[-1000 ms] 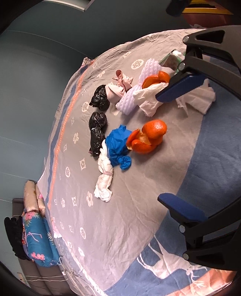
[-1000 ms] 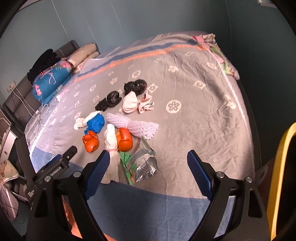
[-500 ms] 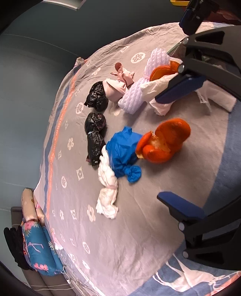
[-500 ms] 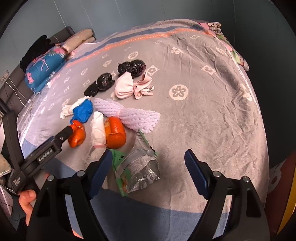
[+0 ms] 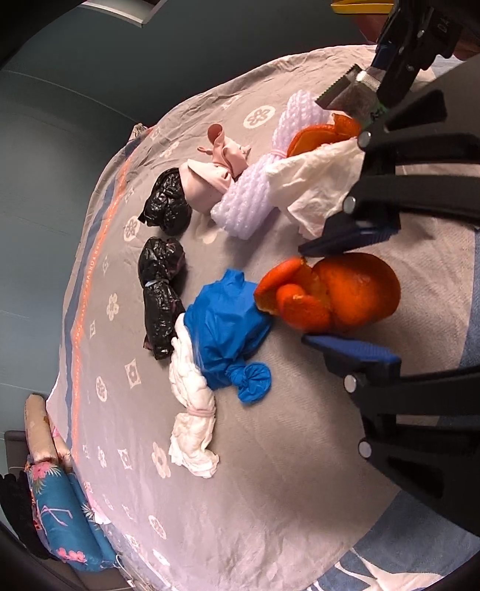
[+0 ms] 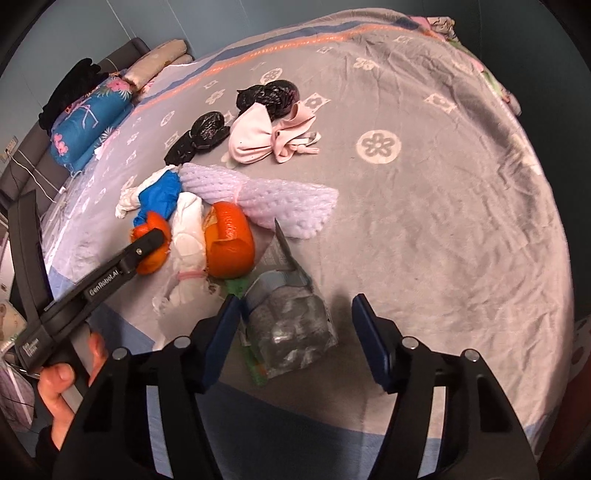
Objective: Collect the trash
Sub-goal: 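Grasp the orange peel with the left tool while the right tool grasps the green packet, then carry the orange peel and green packet over the bin with both tools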
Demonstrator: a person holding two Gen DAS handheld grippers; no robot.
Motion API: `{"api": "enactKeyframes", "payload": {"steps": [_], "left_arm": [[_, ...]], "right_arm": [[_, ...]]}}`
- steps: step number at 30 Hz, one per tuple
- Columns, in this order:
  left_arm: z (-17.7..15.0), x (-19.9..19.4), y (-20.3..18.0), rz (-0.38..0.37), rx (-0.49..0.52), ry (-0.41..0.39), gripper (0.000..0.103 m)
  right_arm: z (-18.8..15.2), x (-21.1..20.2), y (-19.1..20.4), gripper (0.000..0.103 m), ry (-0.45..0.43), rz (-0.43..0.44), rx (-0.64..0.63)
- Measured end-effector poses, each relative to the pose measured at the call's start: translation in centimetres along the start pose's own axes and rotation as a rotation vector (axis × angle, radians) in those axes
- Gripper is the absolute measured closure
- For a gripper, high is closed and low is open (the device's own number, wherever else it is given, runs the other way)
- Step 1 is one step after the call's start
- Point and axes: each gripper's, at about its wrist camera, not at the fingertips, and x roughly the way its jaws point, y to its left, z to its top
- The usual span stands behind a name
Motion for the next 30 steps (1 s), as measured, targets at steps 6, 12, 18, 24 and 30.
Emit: {"api": "enactKeyframes", "payload": {"steps": [6,12,18,24,30], "left_arm": [[-0.3,-0.2,-0.4,0.006,0.027,-0.017,0.073],[-0.1,-0.7,0.3,-0.032,-0.016,-0.013,0.075],[-0.3,-2.0,0.2,-0.065,-0.025,-0.035,0.076],[-0.8,-3.8,0.3,-0.066,-0.025,-0.059,0.076],[-0.9,-6.9,0.0,-0.061,-0.029,-0.103,0.076]], "right_arm": [[0.3,0.6,0.9,0.064,0.017,0.019,-0.005],[0.3,0.0,1.1,0.082,0.004,0.035,0.005],[-0.2,-1.3,1.5,0.086,-0.026,0.021,-0.025],[-0.7,-3.6,1.4,0.086,-0.052,0.034,-0.035],[-1.3,-7.0,1.0,0.086,-0.089,0.05,-0.033]]}}
